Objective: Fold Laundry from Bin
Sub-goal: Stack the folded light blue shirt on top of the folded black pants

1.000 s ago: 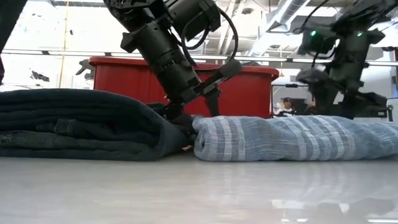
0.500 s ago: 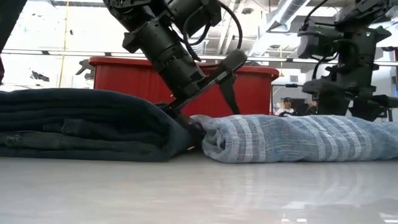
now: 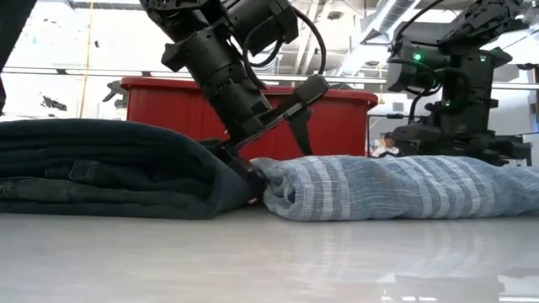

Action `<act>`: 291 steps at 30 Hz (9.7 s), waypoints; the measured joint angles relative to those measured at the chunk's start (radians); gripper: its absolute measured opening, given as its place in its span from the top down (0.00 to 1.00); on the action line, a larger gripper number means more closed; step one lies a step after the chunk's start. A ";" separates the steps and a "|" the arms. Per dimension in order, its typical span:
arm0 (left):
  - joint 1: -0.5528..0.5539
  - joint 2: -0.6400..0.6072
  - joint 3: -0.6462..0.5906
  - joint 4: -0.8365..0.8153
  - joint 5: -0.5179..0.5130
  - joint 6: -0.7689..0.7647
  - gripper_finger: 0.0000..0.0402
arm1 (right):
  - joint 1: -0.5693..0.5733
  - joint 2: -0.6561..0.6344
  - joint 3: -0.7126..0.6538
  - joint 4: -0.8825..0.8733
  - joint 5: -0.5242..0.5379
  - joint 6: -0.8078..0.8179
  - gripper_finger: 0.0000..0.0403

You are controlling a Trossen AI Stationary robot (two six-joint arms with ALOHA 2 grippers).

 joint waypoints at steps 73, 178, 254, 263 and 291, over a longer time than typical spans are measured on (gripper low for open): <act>-0.122 -0.614 0.309 -1.217 -0.179 0.315 1.00 | 0.200 0.323 0.897 0.241 0.119 -0.205 0.92; -0.548 -1.102 -0.633 -0.331 -0.825 0.215 0.47 | 0.105 0.424 0.897 0.361 0.232 -0.425 0.37; -0.464 -1.100 -0.972 -0.036 -0.805 -0.074 0.51 | 0.273 0.312 0.900 0.685 0.529 -0.941 0.37; -0.359 -0.943 -0.972 0.315 -0.712 0.127 0.51 | 0.375 -0.018 0.895 0.285 0.834 -0.947 0.37; -0.077 -0.742 -0.396 0.180 -0.142 0.744 0.51 | 0.585 0.016 0.885 -0.007 0.949 -0.636 0.41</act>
